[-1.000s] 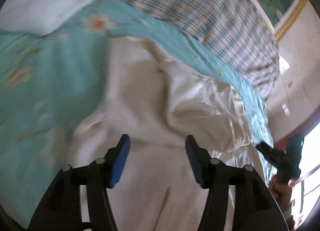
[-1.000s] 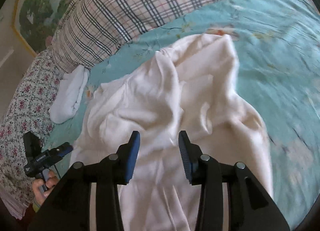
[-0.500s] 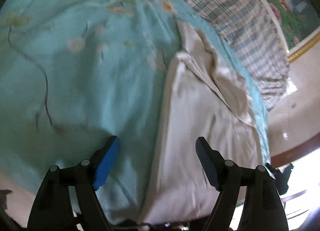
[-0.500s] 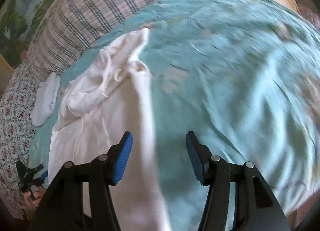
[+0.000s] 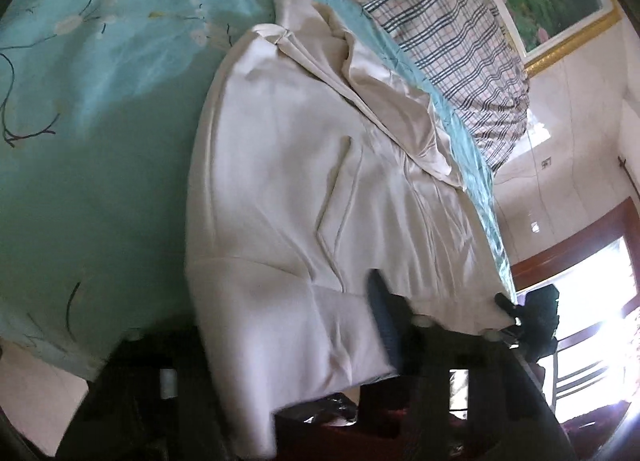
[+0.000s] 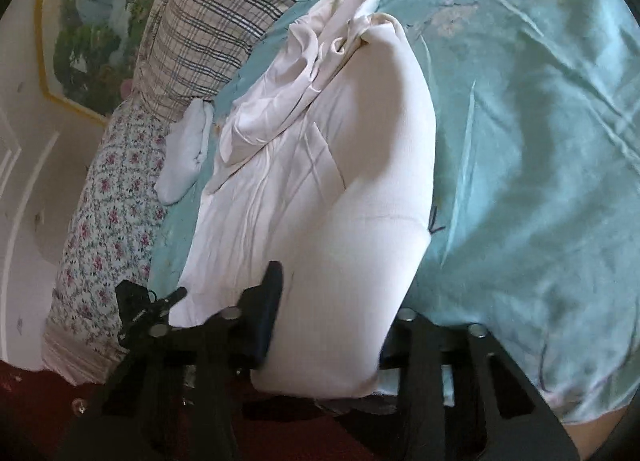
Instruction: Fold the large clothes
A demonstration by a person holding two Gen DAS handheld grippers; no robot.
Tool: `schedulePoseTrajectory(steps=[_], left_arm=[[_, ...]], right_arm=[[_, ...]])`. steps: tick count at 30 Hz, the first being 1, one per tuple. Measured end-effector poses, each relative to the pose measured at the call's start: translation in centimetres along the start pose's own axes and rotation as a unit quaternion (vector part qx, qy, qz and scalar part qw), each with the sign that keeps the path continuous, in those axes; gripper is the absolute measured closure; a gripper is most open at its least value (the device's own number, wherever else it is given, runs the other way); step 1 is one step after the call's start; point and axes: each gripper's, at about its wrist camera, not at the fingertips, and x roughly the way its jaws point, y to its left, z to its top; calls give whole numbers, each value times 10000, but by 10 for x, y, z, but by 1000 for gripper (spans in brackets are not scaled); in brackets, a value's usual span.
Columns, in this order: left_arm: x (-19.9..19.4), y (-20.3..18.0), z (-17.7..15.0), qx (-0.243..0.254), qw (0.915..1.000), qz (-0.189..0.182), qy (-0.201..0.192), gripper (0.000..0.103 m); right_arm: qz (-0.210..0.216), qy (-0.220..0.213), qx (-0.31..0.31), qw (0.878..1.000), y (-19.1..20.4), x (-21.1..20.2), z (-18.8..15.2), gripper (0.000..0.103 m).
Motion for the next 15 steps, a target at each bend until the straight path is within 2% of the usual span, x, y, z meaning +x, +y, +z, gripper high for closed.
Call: schedulePoseTrajectory(steps=[1, 3, 5, 7, 9, 11, 15], left_arm=[[2, 0, 2, -17, 10000, -38, 38, 70], [10, -2, 2, -7, 9999, -45, 115, 72], [13, -7, 1, 75, 9998, 26, 157, 72], [15, -5, -1, 23, 9999, 37, 166, 71], [16, -3, 0, -35, 9998, -20, 174, 70], [17, -3, 1, -7, 9998, -12, 202, 70], [18, -5, 1, 39, 9997, 39, 246, 70]], right_arm=[[-17, -2, -22, 10000, 1, 0, 1, 70], [-125, 9, -116, 9999, 5, 0, 0, 74], [-247, -27, -207, 9995, 0, -12, 0, 74], [-435, -288, -12, 9986, -10, -27, 4, 74], [-428, -586, 300, 9969, -22, -40, 7, 73], [-276, -709, 510, 9958, -32, -47, 13, 73], [-85, -346, 417, 9985, -24, -36, 14, 71]])
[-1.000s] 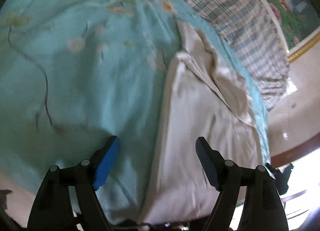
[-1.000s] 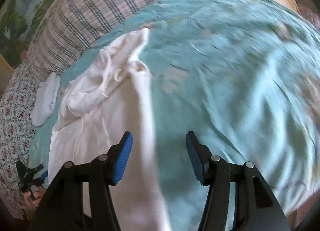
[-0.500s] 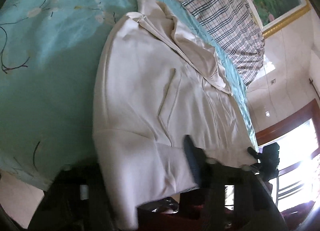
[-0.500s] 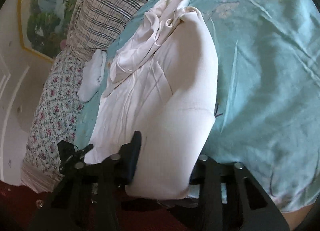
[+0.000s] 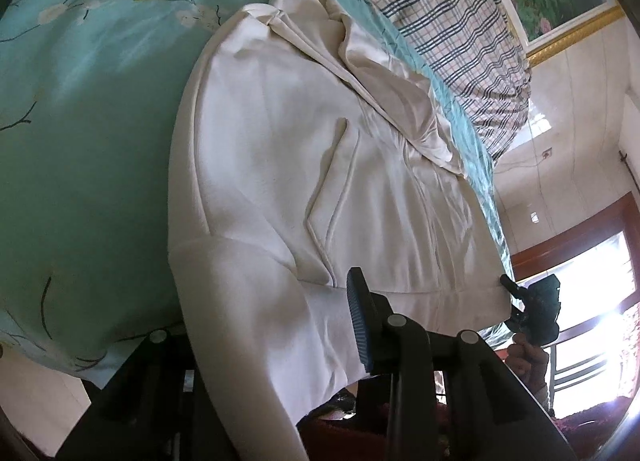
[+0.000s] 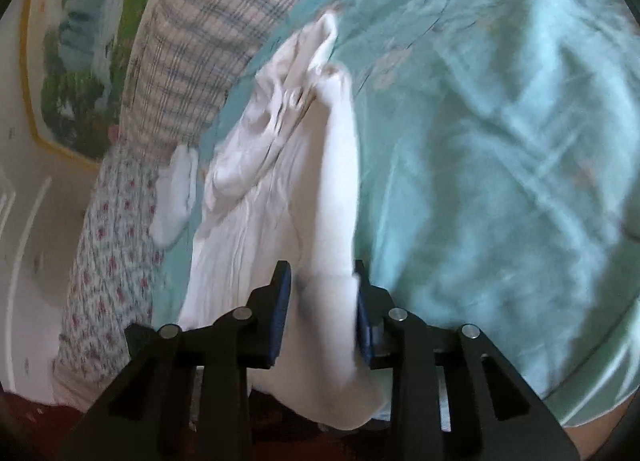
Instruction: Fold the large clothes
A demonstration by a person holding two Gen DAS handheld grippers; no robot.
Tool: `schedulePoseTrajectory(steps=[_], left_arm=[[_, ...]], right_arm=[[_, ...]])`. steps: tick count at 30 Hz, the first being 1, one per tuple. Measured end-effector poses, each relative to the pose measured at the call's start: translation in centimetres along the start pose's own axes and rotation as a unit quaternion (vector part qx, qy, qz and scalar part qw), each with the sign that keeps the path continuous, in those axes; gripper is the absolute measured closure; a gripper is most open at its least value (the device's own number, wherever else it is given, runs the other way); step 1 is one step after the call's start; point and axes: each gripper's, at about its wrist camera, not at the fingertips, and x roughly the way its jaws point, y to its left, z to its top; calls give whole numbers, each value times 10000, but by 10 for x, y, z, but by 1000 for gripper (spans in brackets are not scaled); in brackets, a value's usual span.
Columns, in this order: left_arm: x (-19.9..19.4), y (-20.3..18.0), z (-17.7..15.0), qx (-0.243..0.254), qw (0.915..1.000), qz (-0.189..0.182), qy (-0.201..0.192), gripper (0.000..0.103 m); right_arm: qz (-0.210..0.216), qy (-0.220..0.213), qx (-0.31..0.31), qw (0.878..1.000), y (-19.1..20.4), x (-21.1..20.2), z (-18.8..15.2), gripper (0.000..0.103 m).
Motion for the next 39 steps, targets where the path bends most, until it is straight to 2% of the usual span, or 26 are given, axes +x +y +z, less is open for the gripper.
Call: schedulePoseTrajectory(steps=[3, 5, 6, 7, 8, 14, 18, 24, 27, 29, 35, 39], left_arm=[[-1, 0, 1, 22, 10000, 13, 29, 70], [0, -2, 1, 90, 9999, 38, 50, 71], [0, -3, 1, 139, 9999, 67, 52, 72], [1, -5, 1, 216, 9997, 117, 51, 84], [2, -7, 1, 308, 9994, 173, 71, 92], [-10, -19, 6, 443, 9988, 183, -101, 95], [-23, -36, 22, 498, 9979, -28, -408, 95], [-40, -73, 85, 823, 9898, -296, -1128, 95], [-39, -83, 127, 826, 9852, -419, -1444, 95], [-32, -86, 154, 760, 9840, -358, -1573, 95], [31, -78, 234, 513, 9870, 171, -1510, 95], [82, -54, 276, 137, 9908, 274, -1316, 95]], right_arm=[[19, 224, -218, 9995, 12, 6, -12, 71], [24, 178, -269, 9995, 15, 6, -21, 72], [10, 146, -258, 9996, 16, 6, -22, 75], [-6, 124, -241, 9996, 15, 7, -24, 79], [-35, 113, -235, 9997, 15, 8, -24, 91], [123, -107, -584, 9982, 39, 0, -15, 94], [361, -333, -767, 9958, 60, -8, 1, 94], [676, -776, -997, 9897, 87, -9, 47, 94], [772, -961, -1012, 9872, 97, 3, 83, 94], [703, -1017, -1028, 9870, 99, 12, 106, 94], [36, -847, -811, 9931, 97, 78, 186, 94], [-271, -646, -562, 9960, 78, 133, 234, 94]])
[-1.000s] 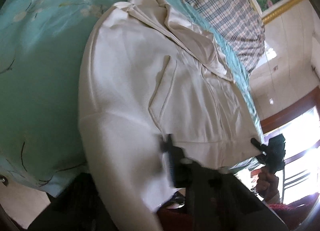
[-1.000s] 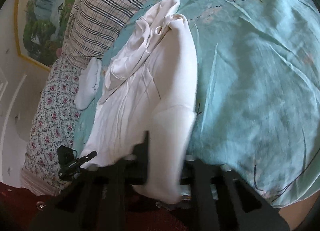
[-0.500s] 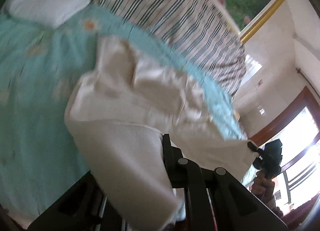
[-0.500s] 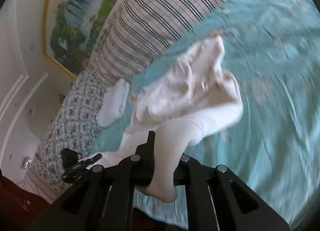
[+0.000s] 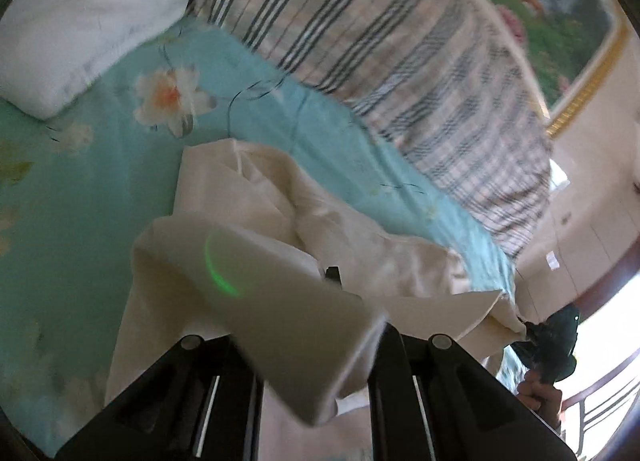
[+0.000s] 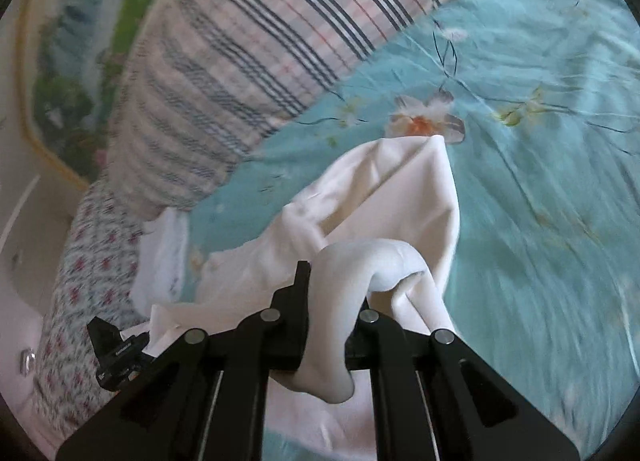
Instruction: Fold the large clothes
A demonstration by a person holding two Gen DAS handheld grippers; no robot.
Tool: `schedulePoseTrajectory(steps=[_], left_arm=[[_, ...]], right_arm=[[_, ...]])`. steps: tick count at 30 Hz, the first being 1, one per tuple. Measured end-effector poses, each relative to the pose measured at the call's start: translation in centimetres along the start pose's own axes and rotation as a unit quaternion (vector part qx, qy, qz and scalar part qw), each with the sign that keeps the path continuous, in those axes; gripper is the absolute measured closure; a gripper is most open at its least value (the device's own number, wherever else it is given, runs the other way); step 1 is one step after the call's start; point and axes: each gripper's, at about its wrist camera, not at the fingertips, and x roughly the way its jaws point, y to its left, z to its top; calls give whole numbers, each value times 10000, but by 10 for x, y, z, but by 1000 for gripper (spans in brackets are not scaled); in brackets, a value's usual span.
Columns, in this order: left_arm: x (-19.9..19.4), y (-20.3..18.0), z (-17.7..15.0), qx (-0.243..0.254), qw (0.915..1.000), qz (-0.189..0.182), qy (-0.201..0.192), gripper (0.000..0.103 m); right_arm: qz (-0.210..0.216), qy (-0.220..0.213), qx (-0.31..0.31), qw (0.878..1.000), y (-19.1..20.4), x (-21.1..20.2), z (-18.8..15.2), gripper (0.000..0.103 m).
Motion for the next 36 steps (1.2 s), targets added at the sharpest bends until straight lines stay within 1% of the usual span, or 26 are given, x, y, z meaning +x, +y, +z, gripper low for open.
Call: schedulePoseTrajectory(steps=[3, 6, 8, 10, 11, 12, 13, 14, 15, 17, 18, 19, 20, 21, 22, 23, 24, 25, 26, 27, 28, 30, 31, 33, 34, 36], left_arm=[[34, 18, 14, -256, 9996, 0, 107, 95], [66, 32, 22, -359, 9988, 73, 309, 94], [81, 43, 22, -513, 9978, 35, 424, 90], [80, 49, 22, -627, 9970, -119, 430, 88], [75, 50, 22, -635, 9970, -161, 419, 86], [68, 50, 21, -620, 9972, -137, 406, 78], [59, 48, 19, -584, 9977, -41, 348, 61], [45, 44, 15, -529, 9983, 20, 240, 54], [32, 39, 9, -439, 9989, 25, 152, 46], [12, 23, -4, -190, 9995, -113, 207, 45], [7, 15, -12, -80, 9993, -218, 283, 45], [7, 4, -22, 51, 9985, -373, 398, 45], [11, -9, -33, 199, 9966, -539, 587, 45], [23, -25, -45, 405, 9929, -671, 893, 45], [35, -38, -54, 602, 9895, -695, 1113, 45], [44, -47, -59, 767, 9873, -655, 1231, 45], [55, -55, -64, 951, 9850, -543, 1332, 45], [67, -61, -65, 1105, 9831, -390, 1408, 46], [77, -63, -63, 1180, 9819, -289, 1455, 46], [84, -62, -56, 1189, 9823, -270, 1421, 46], [87, -61, -49, 1170, 9834, -281, 1360, 47], [93, -54, -23, 1052, 9874, -226, 1162, 50], [95, -47, -5, 930, 9908, -128, 972, 50], [98, -35, 19, 728, 9952, 78, 645, 49], [98, -24, 34, 535, 9973, 42, 508, 49], [95, -10, 50, 334, 9988, 292, 225, 48]], right_arm=[[-219, 154, 3, 9996, -11, 33, 14, 94], [-587, 411, -25, 9974, -24, 63, 15, 92], [-581, 536, 139, 9968, -33, 72, 13, 91], [-390, 493, 275, 9976, -38, 67, 13, 88], [-295, 464, 329, 9979, -38, 62, 13, 81], [-223, 400, 400, 9981, -39, 53, 14, 70], [-187, 289, 443, 9984, -38, 42, 14, 65], [-127, 157, 462, 9987, -37, 30, 14, 59], [-52, -8, 456, 9989, -35, 15, 14, 54], [-65, -314, 319, 9990, -27, -11, 7, 53], [-26, -360, 35, 9993, -16, -22, -1, 53], [9, -268, -166, 9995, -8, -22, -7, 53], [37, 31, -474, 9989, 3, -15, -17, 54], [-92, 511, -894, 9946, 18, 0, -32, 56], [-242, 775, -1177, 9897, 27, 11, -41, 57], [-445, 1076, -1566, 9808, 38, 26, -52, 62], [-658, 1363, -1993, 9682, 49, 44, -63, 64], [-845, 1492, -2326, 9573, 58, 58, -68, 64], [-961, 1483, -2518, 9515, 62, 67, -68, 64], [-986, 1454, -2570, 9503, 64, 73, -63, 64], [-997, 1412, -2517, 9522, 64, 78, -55, 64], [-1186, 1144, -2248, 9604, 56, 85, -28, 64], [-1291, 927, -2068, 9654, 51, 86, -12, 64], [-1359, 490, -1758, 9738, 40, 84, 11, 64], [-1388, 275, -1588, 9771, 34, 82, 21, 64], [-1497, -114, -1185, 9815, 18, 76, 36, 64]])
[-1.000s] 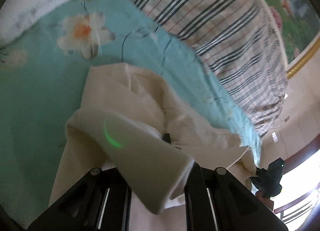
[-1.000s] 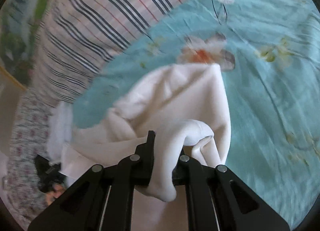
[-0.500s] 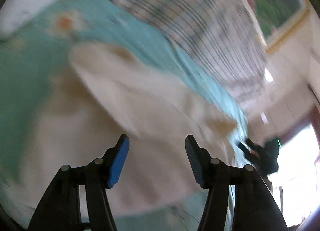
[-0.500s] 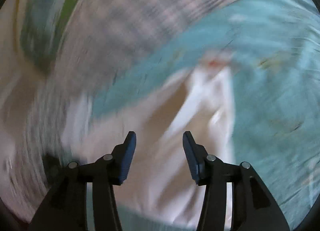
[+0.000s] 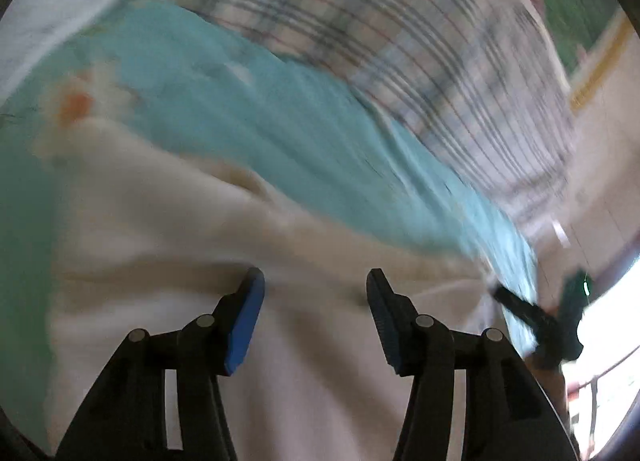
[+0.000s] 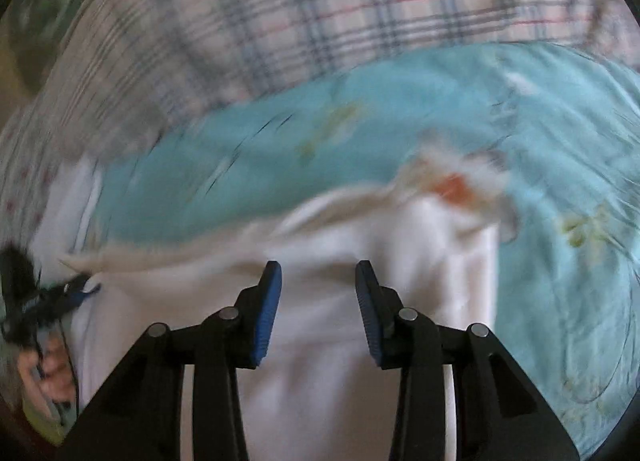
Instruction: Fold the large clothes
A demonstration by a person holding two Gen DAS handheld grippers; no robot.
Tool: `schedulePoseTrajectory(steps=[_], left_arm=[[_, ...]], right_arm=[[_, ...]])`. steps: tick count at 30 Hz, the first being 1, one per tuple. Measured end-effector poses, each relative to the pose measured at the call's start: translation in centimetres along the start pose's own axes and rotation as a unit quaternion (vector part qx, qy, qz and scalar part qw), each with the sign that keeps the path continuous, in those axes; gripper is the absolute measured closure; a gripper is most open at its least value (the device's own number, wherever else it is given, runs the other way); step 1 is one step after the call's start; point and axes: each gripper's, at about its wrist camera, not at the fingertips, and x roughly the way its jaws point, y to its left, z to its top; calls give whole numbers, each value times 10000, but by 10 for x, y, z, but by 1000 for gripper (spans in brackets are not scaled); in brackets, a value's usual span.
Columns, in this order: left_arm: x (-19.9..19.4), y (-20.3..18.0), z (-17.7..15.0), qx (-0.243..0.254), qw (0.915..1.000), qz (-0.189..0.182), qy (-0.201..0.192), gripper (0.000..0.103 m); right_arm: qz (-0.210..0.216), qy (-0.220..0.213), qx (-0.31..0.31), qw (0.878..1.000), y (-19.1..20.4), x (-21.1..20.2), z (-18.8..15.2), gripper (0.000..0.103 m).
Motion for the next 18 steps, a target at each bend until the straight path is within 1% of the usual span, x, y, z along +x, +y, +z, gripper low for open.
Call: schedulePoseTrajectory(steps=[1, 2, 3, 5, 6, 8, 9, 11, 14, 18], left_arm=[[-2, 9, 7, -83, 9997, 160, -154, 48], [-6, 17, 11, -187, 9991, 241, -279, 48], [-9, 26, 15, -334, 9984, 273, -376, 48], [-21, 43, 19, -640, 9964, 290, -477, 48], [-29, 48, 16, -717, 9957, 291, -512, 48], [-44, 51, 3, -706, 9957, 277, -526, 48], [-50, 49, -7, -655, 9963, 279, -487, 48], [-62, 41, -33, -605, 9973, 136, -403, 48], [-76, 22, -72, -605, 9977, -112, -285, 48], [-97, 2, -121, -666, 9969, -396, -136, 39]], right_arm=[[-6, -44, 159, 9999, -4, -1, 3, 64], [4, -86, 346, 9994, -11, -1, 3, 64], [-16, -138, 508, 9986, -17, -4, 2, 64], [-57, -195, 612, 9979, -16, -8, -1, 64], [-46, -243, 633, 9977, -16, -17, -6, 64], [61, -348, 662, 9972, -10, -30, -13, 64], [163, -388, 664, 9969, -6, -40, -22, 63], [324, -381, 650, 9966, -4, -52, -34, 63], [599, -186, 631, 9960, 10, -58, -63, 63], [810, 77, 539, 9952, 27, -64, -100, 63]])
